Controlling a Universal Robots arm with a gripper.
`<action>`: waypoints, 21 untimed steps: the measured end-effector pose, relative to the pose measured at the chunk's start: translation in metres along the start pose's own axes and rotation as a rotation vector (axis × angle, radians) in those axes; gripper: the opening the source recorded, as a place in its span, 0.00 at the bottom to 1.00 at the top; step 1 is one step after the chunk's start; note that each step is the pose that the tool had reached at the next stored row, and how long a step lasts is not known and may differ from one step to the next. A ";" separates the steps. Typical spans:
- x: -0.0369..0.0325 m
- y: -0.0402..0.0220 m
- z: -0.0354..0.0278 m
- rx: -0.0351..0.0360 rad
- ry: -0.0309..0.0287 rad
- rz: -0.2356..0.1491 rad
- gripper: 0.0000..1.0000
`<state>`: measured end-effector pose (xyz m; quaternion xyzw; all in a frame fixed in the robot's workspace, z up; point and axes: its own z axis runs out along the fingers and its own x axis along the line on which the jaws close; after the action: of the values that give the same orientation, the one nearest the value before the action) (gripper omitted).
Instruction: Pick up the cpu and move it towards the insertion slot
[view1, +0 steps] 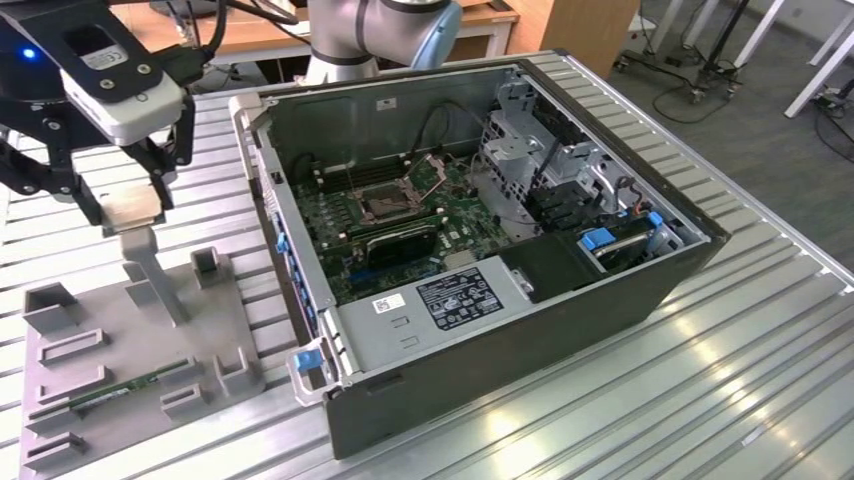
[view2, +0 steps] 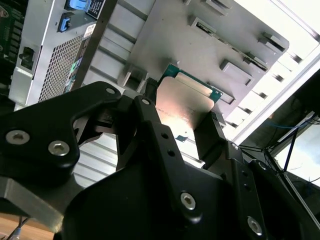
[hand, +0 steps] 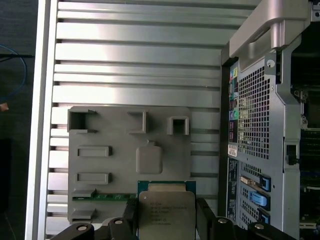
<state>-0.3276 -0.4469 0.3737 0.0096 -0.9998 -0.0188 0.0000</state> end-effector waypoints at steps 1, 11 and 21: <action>-0.0015 0.0000 0.0000 0.0000 0.0000 0.000 0.55; -0.0034 -0.0001 0.0000 0.0000 0.0000 0.000 0.55; -0.0122 -0.0002 0.0000 0.0000 0.0001 0.000 0.55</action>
<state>-0.3154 -0.4469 0.3737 0.0095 -0.9998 -0.0188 0.0001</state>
